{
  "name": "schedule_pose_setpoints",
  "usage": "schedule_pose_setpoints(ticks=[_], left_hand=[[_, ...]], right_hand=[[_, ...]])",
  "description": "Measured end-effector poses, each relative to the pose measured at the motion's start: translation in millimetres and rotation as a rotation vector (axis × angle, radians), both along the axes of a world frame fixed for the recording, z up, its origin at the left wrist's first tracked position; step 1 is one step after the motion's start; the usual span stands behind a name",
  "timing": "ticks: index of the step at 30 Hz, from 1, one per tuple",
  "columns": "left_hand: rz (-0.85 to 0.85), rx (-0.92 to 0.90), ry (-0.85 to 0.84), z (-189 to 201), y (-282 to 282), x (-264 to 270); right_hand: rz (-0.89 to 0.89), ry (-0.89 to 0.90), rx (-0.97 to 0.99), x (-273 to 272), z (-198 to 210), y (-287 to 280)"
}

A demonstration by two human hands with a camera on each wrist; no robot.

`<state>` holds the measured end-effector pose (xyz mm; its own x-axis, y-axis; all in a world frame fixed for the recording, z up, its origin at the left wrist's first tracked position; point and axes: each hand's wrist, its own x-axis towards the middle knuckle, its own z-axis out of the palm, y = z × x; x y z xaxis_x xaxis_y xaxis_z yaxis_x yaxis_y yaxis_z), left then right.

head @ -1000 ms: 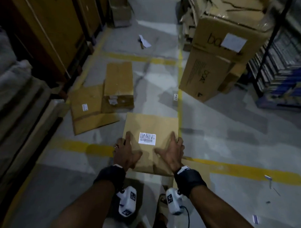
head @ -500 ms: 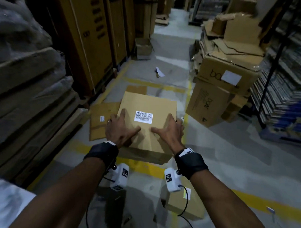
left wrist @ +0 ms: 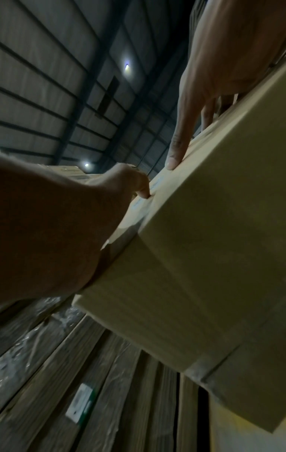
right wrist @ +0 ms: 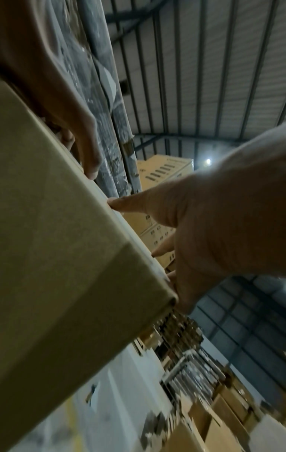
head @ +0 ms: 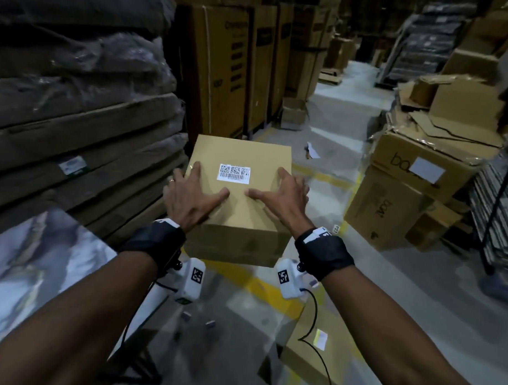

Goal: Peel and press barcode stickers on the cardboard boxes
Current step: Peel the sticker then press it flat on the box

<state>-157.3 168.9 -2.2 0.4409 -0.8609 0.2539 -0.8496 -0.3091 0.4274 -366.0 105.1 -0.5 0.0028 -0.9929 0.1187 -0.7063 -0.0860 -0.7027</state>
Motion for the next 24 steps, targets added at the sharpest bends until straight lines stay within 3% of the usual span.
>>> schedule_pose_setpoints(ticks=[10, 24], left_hand=[[0.202, -0.053, -0.064, 41.5, 104.4, 103.6], [0.501, 0.01, -0.034, 48.0, 310.9, 304.0]], right_hand=[[0.231, 0.004, -0.068, 115.9, 41.7, 65.6], [0.551, 0.025, -0.023, 357.5, 51.6, 220.1]])
